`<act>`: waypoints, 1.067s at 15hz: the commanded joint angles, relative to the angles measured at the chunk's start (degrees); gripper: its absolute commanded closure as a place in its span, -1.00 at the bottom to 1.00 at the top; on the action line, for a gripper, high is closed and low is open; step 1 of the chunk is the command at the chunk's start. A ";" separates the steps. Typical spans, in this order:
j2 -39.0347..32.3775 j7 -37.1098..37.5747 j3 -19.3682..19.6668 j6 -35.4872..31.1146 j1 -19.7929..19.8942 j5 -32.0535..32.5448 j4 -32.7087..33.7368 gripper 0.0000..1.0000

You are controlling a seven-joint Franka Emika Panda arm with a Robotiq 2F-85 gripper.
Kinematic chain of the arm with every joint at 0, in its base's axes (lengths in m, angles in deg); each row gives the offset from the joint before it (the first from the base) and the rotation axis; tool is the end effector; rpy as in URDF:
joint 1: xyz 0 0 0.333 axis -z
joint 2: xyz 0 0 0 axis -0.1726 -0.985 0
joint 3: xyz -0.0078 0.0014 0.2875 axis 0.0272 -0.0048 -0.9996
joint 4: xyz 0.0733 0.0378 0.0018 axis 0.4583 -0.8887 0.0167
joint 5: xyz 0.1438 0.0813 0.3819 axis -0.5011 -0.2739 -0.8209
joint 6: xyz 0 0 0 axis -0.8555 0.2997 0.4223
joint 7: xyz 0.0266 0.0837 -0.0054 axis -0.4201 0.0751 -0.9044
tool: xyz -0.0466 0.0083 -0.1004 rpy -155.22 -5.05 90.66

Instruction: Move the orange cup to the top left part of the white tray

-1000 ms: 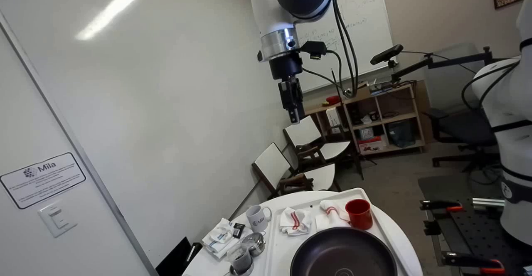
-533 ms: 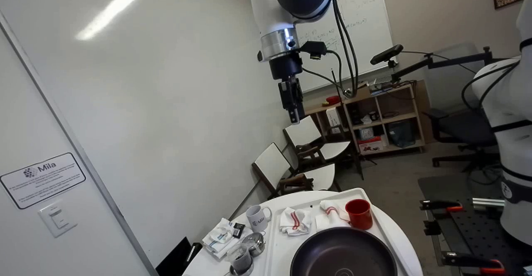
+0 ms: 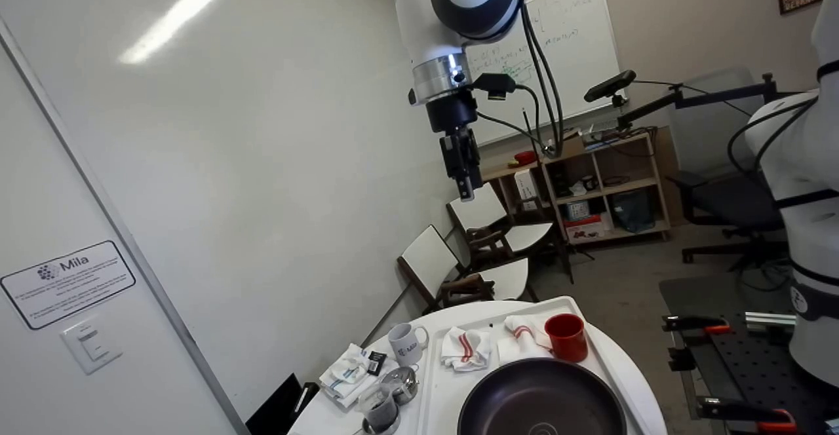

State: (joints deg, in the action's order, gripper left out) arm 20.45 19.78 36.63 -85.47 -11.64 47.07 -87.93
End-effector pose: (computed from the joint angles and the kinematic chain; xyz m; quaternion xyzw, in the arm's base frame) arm 0.4809 0.0229 0.5233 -0.9988 -0.0186 -0.0407 0.0180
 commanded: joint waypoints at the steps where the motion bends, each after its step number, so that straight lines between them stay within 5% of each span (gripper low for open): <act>1: -4.05 -0.40 1.54 0.62 0.93 -1.40 1.46 -1.00; 16: -23.07 -0.52 8.21 -5.88 7.76 -11.58 1.56 -1.00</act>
State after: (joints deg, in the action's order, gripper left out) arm 1.30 19.72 43.81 -89.71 -5.27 39.61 -87.75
